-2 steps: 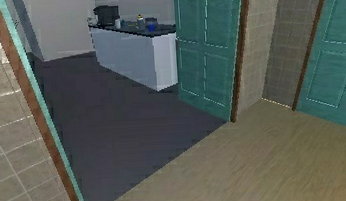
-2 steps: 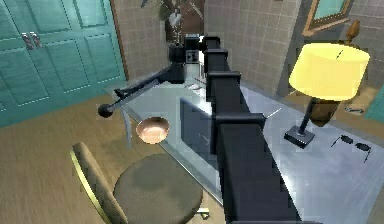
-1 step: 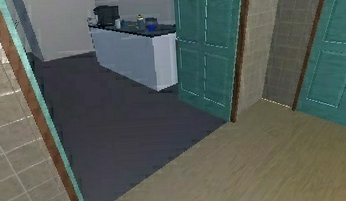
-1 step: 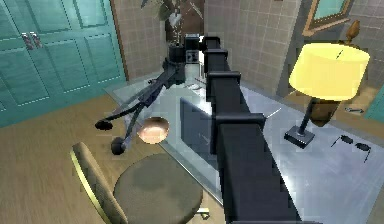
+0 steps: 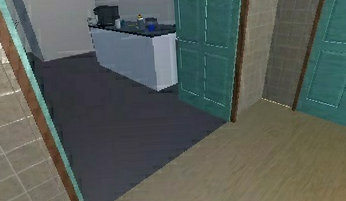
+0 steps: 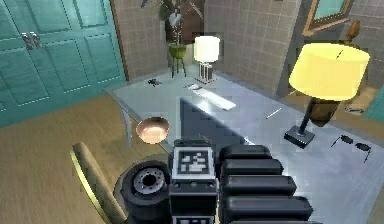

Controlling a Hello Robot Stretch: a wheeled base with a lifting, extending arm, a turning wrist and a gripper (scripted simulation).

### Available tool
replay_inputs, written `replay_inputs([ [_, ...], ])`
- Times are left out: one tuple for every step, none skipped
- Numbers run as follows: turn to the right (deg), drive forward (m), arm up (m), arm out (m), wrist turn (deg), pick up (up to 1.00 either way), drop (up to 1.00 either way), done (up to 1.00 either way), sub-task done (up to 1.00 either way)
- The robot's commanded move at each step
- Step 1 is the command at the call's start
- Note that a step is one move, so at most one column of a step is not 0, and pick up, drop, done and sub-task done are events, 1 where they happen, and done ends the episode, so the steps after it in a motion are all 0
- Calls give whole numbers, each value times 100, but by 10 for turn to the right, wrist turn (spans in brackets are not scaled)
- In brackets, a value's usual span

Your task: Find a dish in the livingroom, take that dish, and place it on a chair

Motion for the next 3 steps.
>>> replay_inputs([
  [0,0,0,48,0,0,0,0,0],
  [0,0,0,0,450,0,0,0,0],
  [0,0,0,0,330,0,0,0,0],
])
